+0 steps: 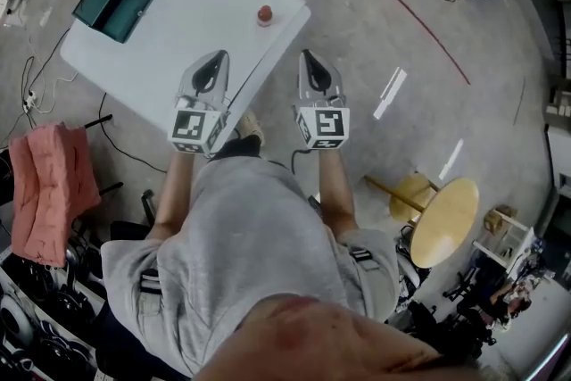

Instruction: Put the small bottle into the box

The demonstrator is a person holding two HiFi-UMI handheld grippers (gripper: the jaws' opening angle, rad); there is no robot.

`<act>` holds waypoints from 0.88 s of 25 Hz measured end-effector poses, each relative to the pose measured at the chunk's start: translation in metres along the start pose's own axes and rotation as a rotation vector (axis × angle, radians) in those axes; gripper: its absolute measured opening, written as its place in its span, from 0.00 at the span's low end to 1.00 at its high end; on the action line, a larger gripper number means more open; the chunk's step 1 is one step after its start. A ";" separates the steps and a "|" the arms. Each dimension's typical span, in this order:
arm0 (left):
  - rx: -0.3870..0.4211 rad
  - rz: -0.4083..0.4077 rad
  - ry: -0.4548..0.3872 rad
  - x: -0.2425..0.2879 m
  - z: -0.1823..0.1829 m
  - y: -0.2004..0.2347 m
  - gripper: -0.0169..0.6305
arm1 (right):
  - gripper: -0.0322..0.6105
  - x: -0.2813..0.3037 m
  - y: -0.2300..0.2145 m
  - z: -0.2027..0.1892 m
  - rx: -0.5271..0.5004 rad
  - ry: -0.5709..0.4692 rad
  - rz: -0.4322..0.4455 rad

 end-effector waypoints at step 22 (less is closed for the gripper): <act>-0.159 0.174 0.069 0.030 -0.053 0.082 0.04 | 0.05 0.133 0.016 -0.048 -0.068 0.171 0.154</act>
Point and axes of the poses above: the fingertips, and each gripper's own axes: x forward along the fingers, y to its left, z out of its top, the point moved 9 cm from there along -x, backward along the fingers, and after that the axes turned 11 degrees about -z, right-handed, at the moved point
